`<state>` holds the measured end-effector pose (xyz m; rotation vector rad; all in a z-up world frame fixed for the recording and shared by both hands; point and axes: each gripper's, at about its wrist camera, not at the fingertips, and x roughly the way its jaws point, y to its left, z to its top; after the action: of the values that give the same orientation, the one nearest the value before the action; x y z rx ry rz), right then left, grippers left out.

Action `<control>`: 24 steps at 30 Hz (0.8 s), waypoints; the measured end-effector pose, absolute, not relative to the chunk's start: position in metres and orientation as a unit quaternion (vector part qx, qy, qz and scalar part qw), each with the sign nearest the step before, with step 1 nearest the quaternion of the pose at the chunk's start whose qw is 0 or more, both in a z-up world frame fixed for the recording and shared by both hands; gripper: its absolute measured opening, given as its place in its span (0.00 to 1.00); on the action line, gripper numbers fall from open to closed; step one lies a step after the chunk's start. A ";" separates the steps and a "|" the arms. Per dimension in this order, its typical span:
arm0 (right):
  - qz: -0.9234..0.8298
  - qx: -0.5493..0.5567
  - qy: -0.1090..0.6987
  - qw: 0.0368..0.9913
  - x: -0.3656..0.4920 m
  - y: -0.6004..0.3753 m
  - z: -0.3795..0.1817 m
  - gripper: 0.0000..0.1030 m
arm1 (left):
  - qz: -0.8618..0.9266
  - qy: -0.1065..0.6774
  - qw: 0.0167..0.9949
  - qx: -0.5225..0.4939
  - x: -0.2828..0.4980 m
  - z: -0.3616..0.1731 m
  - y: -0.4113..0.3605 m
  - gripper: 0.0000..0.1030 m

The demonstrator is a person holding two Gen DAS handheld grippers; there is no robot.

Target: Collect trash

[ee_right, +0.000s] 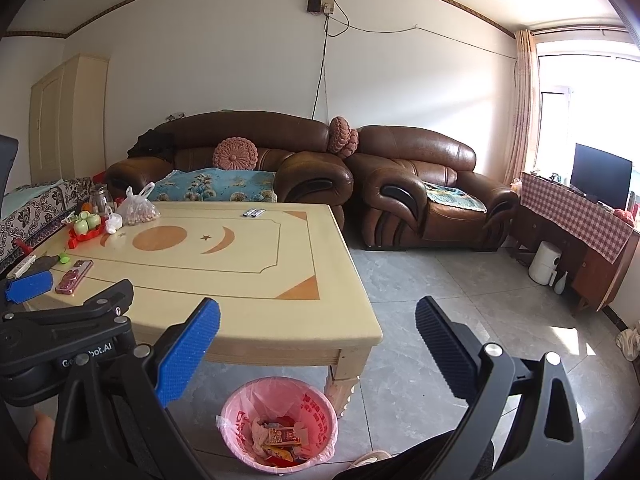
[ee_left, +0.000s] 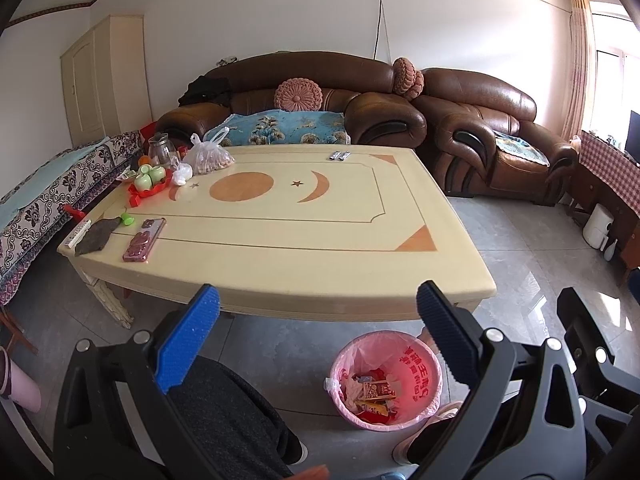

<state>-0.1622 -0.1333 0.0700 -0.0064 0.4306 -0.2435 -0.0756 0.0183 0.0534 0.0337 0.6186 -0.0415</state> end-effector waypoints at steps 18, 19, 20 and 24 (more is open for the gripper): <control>-0.121 -0.002 0.209 0.971 -0.165 -0.132 0.072 0.93 | -0.023 0.299 0.954 0.018 -0.078 0.058 0.021 0.94; -0.120 -0.002 0.208 0.971 -0.165 -0.132 0.073 0.93 | -0.026 0.299 0.954 0.018 -0.078 0.058 0.021 0.94; -0.120 -0.001 0.207 0.971 -0.165 -0.133 0.073 0.93 | -0.029 0.299 0.954 0.018 -0.077 0.058 0.022 0.94; -0.118 0.000 0.208 0.971 -0.164 -0.134 0.074 0.93 | -0.039 0.303 0.952 0.013 -0.074 0.058 0.024 0.94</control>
<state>-0.1635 -0.1338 0.0741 -0.0002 0.4201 -0.2392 -0.0745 0.0242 0.0575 0.0269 0.6159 -0.0794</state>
